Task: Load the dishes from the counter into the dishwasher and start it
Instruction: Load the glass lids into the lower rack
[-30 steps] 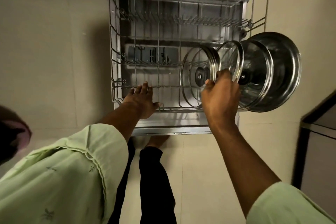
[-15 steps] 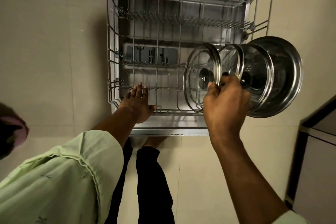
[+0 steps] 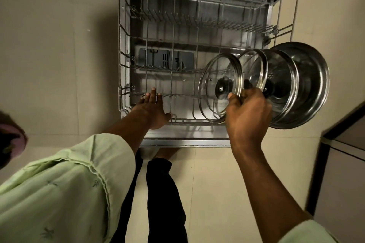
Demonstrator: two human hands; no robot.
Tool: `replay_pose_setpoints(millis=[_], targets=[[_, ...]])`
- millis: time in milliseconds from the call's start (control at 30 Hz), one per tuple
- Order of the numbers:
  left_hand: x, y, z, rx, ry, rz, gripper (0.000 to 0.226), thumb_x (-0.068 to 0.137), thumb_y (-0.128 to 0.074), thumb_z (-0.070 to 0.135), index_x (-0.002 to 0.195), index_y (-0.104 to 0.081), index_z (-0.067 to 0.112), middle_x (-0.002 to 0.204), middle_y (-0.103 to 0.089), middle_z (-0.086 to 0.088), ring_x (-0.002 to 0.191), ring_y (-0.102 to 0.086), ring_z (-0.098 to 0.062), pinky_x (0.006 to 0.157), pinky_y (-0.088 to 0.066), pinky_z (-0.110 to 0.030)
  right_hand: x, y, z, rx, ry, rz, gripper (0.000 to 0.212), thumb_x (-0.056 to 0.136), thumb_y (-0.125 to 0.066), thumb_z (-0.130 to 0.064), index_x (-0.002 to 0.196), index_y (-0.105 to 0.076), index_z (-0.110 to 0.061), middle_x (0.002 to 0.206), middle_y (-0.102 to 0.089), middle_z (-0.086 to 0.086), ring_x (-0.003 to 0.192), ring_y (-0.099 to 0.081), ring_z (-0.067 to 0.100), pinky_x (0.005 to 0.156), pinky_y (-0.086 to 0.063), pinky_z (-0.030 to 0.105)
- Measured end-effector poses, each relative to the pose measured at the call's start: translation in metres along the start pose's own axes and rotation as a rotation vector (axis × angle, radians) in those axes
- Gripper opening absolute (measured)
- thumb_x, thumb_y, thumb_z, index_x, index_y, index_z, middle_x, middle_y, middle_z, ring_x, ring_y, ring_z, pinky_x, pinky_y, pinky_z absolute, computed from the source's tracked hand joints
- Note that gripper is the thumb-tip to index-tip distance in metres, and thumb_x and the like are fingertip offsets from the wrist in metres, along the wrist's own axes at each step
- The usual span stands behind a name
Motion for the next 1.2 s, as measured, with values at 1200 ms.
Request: replay_pose_setpoints(millis=[1200], targets=[[-0.005, 0.004, -0.002, -0.077, -0.033, -0.067, 0.087, 0.102, -0.040, 0.050, 0.155, 0.018, 0.012, 0.159, 0.029, -0.014, 0.150, 0.017, -0.031, 0.121, 0.004, -0.041, 0.028, -0.064, -0.006, -0.147, -0.028, -0.057, 0.022, 0.088, -0.071, -0.019, 0.105, -0.070, -0.005, 0.096, -0.072, 0.016, 0.089, -0.069, 0.032, 0.070, -0.048, 0.029]])
Point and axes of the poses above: each hand's wrist, its own x-axis towards the middle knuckle, its own y-axis out of the back of the hand, z = x × y, the point moved 8 cm from there along x, towards the middle knuckle
